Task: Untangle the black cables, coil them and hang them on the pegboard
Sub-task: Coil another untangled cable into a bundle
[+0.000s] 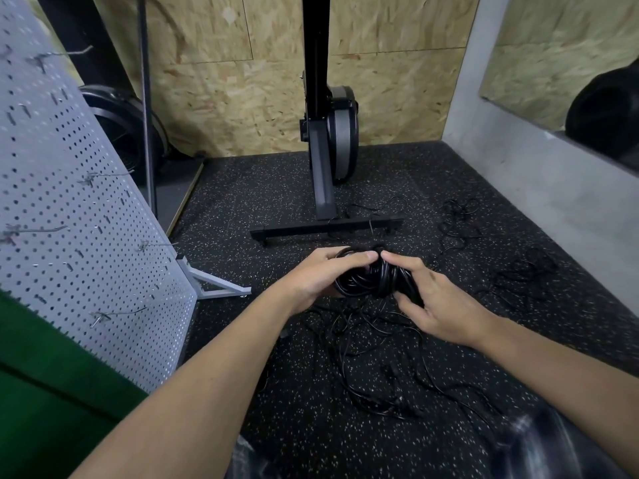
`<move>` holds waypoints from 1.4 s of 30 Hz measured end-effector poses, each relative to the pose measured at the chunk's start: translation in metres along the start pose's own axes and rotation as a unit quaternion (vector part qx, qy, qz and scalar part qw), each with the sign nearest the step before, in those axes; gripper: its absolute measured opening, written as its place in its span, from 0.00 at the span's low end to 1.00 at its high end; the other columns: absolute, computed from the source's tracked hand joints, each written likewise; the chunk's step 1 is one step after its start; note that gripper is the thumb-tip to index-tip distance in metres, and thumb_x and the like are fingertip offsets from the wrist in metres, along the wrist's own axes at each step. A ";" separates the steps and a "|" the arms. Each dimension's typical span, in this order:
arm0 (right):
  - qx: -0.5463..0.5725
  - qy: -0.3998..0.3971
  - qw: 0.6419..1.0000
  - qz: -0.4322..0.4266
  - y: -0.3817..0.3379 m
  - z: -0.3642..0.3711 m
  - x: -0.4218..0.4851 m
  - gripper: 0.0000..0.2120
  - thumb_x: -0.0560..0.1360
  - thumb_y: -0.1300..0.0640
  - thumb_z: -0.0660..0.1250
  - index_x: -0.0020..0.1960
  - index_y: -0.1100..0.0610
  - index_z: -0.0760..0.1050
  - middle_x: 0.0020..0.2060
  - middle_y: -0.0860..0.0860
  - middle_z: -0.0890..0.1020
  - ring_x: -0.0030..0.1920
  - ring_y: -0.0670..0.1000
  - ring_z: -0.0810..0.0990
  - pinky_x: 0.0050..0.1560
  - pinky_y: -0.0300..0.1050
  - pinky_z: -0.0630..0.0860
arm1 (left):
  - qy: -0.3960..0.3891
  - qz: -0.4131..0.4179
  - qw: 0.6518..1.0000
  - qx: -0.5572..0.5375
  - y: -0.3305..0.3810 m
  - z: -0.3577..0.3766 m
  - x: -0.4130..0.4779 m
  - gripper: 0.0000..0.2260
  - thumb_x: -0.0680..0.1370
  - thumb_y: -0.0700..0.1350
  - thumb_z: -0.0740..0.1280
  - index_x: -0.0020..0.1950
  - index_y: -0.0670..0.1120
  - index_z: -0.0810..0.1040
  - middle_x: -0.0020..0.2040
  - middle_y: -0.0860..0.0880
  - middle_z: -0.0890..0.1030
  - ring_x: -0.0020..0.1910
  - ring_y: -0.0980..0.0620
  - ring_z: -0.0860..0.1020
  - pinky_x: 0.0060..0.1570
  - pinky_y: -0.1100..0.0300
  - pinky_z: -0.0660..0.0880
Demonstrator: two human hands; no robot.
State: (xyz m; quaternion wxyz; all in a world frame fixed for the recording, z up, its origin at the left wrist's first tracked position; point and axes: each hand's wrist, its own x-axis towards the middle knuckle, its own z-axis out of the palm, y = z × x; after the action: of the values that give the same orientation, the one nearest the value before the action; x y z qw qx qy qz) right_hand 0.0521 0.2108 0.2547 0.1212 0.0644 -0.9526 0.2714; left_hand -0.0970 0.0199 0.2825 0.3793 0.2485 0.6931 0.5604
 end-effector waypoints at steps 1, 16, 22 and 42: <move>-0.008 -0.001 1.000 -0.002 0.000 0.000 0.000 0.40 0.83 0.58 0.65 0.77 0.25 0.46 0.57 0.31 0.70 0.50 0.25 0.73 0.51 0.22 0.66 | -0.005 -0.005 1.000 -0.003 0.000 -0.001 0.000 0.15 0.77 0.54 0.75 0.61 0.49 0.86 0.57 0.48 0.87 0.60 0.48 0.84 0.69 0.47 0.76; 0.045 -0.007 0.999 0.026 0.004 -0.001 0.004 0.37 0.84 0.58 0.65 0.77 0.30 0.49 0.35 0.43 0.74 0.32 0.42 0.73 0.35 0.34 0.70 | 0.215 -0.068 0.969 -0.102 -0.003 0.023 0.012 0.03 0.69 0.37 0.75 0.36 0.43 0.83 0.37 0.46 0.84 0.41 0.47 0.83 0.55 0.48 0.82; 0.063 0.021 0.998 0.019 0.007 0.006 0.009 0.38 0.83 0.56 0.65 0.74 0.25 0.46 0.34 0.48 0.75 0.29 0.45 0.71 0.32 0.38 0.69 | 0.237 -0.060 0.955 -0.167 0.003 0.025 0.014 0.05 0.70 0.33 0.74 0.40 0.42 0.84 0.36 0.46 0.84 0.38 0.49 0.84 0.42 0.55 0.82; 0.041 0.022 0.998 0.045 0.007 0.006 0.011 0.41 0.83 0.57 0.66 0.74 0.25 0.42 0.34 0.47 0.74 0.31 0.52 0.75 0.35 0.51 0.75 | 0.159 -0.117 0.964 -0.175 0.004 0.015 0.012 0.08 0.71 0.36 0.74 0.48 0.47 0.84 0.47 0.45 0.85 0.47 0.47 0.82 0.46 0.55 0.80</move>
State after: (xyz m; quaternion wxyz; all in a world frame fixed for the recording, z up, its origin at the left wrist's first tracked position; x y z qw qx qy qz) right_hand 0.0393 0.2128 0.2489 0.1272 0.0207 -0.9396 0.3170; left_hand -0.0925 0.0390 0.2826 0.3645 0.0025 0.6599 0.6570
